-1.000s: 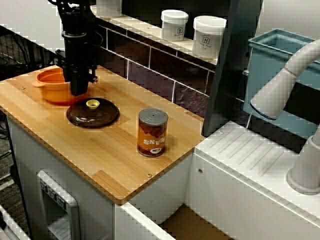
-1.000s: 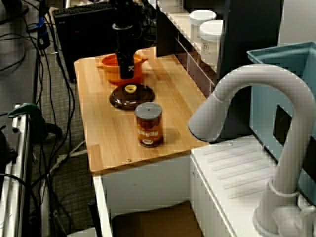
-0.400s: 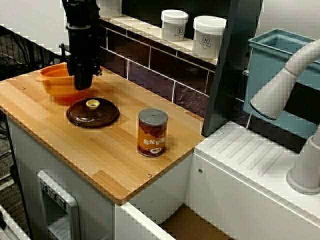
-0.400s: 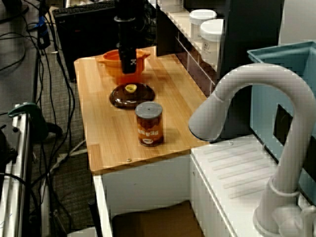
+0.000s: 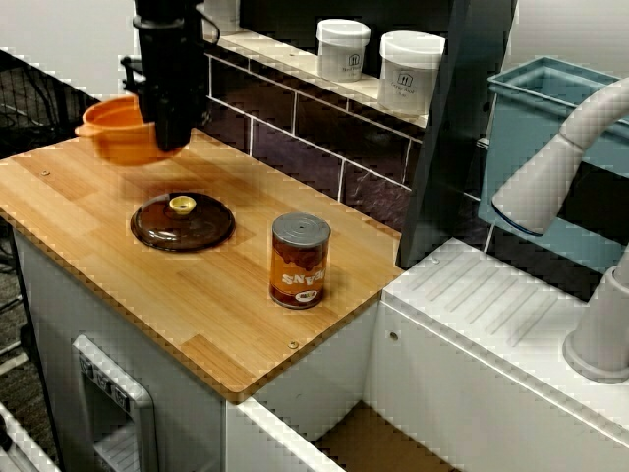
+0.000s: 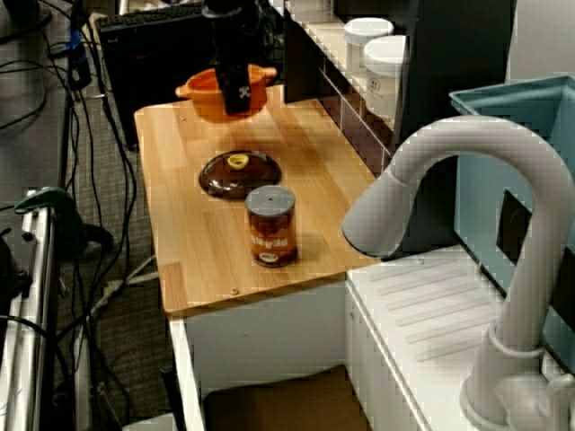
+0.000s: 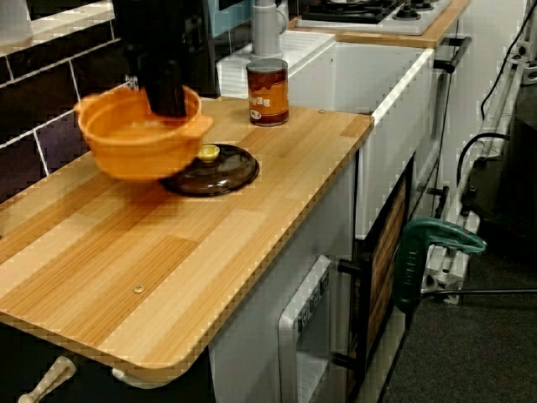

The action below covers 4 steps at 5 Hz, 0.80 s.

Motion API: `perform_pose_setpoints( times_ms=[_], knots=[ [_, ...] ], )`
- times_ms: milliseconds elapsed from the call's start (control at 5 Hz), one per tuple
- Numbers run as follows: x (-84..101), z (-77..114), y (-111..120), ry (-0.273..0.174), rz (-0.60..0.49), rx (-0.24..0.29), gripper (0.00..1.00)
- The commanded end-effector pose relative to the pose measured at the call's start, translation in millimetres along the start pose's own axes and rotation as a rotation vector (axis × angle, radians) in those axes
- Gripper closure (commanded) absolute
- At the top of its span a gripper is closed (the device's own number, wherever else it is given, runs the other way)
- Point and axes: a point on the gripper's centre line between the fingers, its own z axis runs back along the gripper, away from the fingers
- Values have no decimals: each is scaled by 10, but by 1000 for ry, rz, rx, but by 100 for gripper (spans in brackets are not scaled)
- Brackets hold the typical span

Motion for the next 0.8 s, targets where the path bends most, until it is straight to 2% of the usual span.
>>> perform_pose_setpoints(
  times_ms=[0, 600],
  knots=[
    [29, 434, 17, -99, -1, 9, 100],
    [85, 848, 27, -144, 1, -6, 100]
  ],
)
